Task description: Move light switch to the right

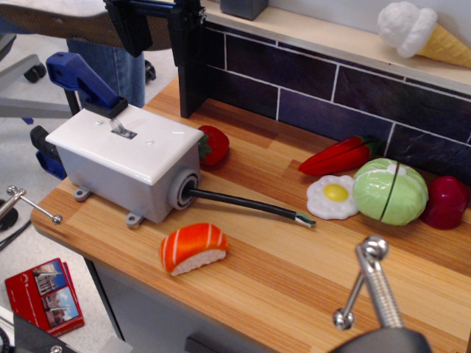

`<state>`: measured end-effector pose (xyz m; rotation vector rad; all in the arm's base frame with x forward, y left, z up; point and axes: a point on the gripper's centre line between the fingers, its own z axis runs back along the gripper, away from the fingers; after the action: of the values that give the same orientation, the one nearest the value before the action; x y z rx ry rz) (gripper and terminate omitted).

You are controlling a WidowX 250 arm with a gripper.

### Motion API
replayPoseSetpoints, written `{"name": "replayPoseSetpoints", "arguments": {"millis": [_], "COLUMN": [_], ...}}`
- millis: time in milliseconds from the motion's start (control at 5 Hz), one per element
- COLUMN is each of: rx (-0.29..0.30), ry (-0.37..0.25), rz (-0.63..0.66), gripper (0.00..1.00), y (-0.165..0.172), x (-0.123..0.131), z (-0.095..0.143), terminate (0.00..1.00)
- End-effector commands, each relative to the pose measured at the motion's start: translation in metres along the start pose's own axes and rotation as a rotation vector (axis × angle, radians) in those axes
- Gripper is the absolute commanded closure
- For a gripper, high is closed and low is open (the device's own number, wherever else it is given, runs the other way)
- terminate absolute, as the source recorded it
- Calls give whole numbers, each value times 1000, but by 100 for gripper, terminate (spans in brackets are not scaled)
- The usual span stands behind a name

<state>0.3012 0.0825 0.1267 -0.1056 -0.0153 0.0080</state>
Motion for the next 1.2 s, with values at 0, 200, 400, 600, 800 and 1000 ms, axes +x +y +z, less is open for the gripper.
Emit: {"name": "replayPoseSetpoints", "arguments": {"millis": [0, 200, 400, 600, 800, 1000], "rx": [0, 5, 24, 49, 66, 73], "ry": [0, 13, 9, 12, 4, 1], "rz": [0, -34, -61, -53, -58, -51], "gripper": [0, 0, 0, 0, 0, 0], "y": [0, 9, 16, 23, 29, 35], "x": [0, -24, -44, -47, -51, -55], "z": [0, 0, -6, -16, -22, -30], "terminate": [0, 0, 0, 0, 0, 0]}}
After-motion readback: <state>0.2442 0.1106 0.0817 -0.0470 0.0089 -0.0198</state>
